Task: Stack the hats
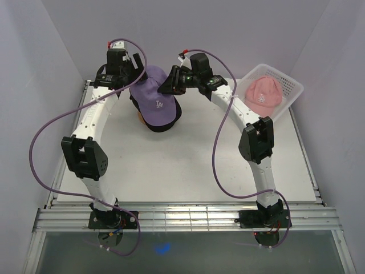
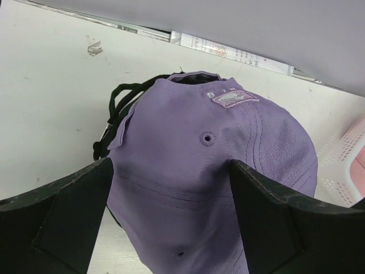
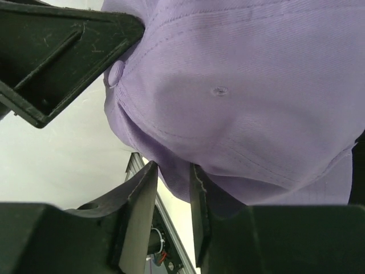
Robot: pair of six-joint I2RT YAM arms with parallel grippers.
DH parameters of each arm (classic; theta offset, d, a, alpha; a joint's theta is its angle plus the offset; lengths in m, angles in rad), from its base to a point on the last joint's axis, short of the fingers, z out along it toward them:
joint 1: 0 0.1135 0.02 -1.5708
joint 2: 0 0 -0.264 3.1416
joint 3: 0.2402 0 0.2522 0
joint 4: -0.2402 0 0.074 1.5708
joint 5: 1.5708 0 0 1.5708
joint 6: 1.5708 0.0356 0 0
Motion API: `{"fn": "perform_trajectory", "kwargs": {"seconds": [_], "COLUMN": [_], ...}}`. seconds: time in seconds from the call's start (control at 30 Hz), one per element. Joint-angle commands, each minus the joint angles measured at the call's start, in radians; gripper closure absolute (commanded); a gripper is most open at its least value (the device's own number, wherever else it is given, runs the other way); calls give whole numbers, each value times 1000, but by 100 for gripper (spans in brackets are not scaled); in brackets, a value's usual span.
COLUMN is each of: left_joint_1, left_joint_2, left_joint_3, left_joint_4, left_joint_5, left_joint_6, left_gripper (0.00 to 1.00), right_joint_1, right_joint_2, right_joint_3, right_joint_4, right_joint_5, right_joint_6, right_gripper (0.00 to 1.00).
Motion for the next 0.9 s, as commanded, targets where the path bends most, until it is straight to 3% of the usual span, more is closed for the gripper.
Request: {"fn": "perform_trajectory", "kwargs": {"seconds": [0.0,0.23,0.4,0.47,0.7,0.77,0.87], "left_joint_1": [5,19,27,28,28,28,30], "left_joint_2": [-15,19,37,42,54,55,61], "left_joint_3": [47,81,107,110,108,113,120], "left_joint_4": [4,-7,-13,-18,-18,-18,-26], "left_joint_5": [-56,-40,-34,-28,-14,-16,-24], "left_joint_6": [33,25,23,23,14,17,19], "left_gripper": [7,7,7,7,7,7,7], "right_joint_1": [-3,-18,-37,-55,-87,-100,-104], "right_joint_2": [-53,-134,-263,-347,-455,-438,-365], "right_joint_3": [-22,-93,-251,-405,-775,-834,-840], "right_joint_4": [25,63,83,122,460,651,754], "right_joint_5": [26,30,95,113,-23,-75,-155], "right_joint_6": [-6,-14,-27,-3,115,166,229], "right_gripper": [64,45,44,43,44,44,47]}}
